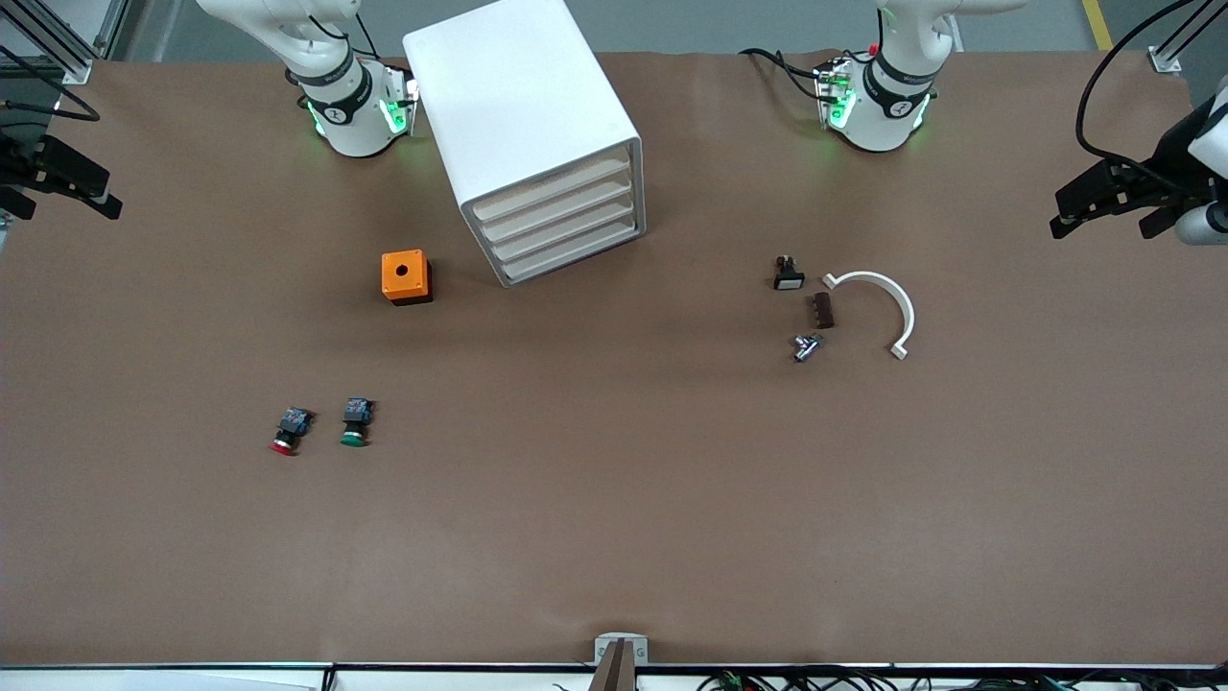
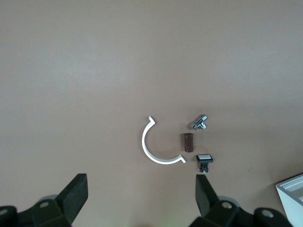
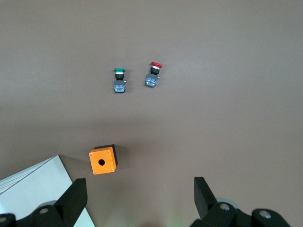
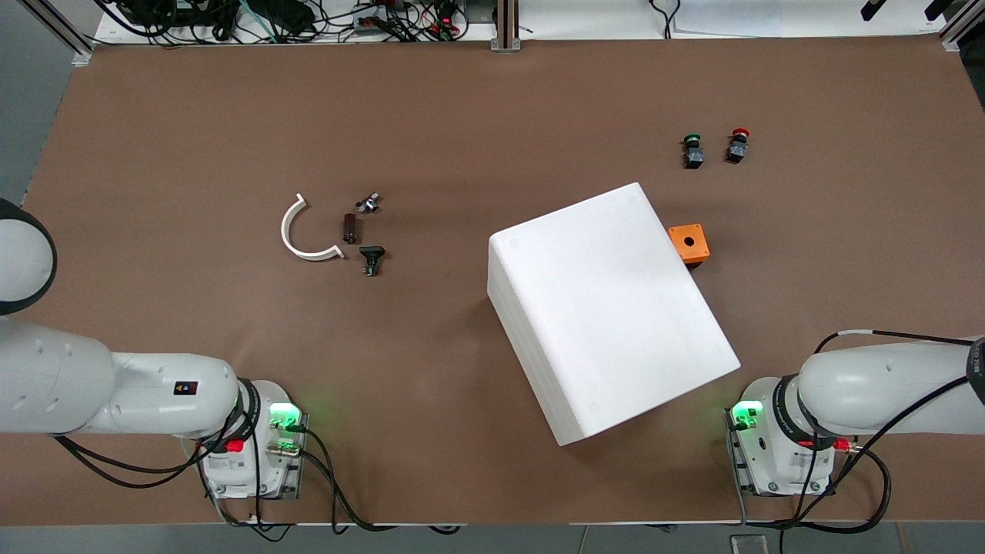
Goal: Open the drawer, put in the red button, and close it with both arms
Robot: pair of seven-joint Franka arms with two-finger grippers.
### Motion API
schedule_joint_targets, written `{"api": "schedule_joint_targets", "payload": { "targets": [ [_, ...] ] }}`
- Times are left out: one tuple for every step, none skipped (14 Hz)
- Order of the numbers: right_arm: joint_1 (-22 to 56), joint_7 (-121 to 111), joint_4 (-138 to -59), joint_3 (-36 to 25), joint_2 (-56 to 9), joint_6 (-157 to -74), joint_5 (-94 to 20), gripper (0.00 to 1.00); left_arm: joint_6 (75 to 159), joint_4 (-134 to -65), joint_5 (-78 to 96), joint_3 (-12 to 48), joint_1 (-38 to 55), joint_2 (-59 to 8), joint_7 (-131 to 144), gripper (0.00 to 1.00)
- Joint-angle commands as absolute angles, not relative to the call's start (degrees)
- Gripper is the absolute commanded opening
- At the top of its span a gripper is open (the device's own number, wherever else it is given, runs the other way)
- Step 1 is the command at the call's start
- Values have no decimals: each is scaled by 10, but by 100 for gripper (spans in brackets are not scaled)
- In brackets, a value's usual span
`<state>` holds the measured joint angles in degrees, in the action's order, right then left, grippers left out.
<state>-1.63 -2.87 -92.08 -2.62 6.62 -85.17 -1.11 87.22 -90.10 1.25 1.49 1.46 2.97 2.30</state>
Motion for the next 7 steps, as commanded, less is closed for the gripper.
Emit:
{"api": "schedule_joint_targets", "payload": {
  "targets": [
    [-13, -34, -933, -27, 81, -852, -5, 100, 875, -897, 7, 18, 14, 29, 30, 100],
    [-12, -33, -933, -26, 80, -853, -6, 100, 875, -897, 8, 18, 12, 29, 29, 100],
    [-11, -33, -933, -26, 81, -852, -6, 100, 875, -896, 8, 17, 12, 29, 23, 100],
    [-12, -33, -933, -26, 81, -852, -7, 100, 874, -898, 5, 17, 13, 28, 23, 100],
    [-12, -33, -933, -26, 81, -852, -7, 100, 868, -899, 4, 15, 13, 20, 23, 100],
    [-12, -33, -933, -26, 81, -852, -7, 100, 864, -897, 4, 14, 11, 15, 31, 100],
    [-12, -33, -933, -26, 81, -851, -7, 100, 864, -899, 4, 12, 9, 11, 29, 100]
  ]
}}
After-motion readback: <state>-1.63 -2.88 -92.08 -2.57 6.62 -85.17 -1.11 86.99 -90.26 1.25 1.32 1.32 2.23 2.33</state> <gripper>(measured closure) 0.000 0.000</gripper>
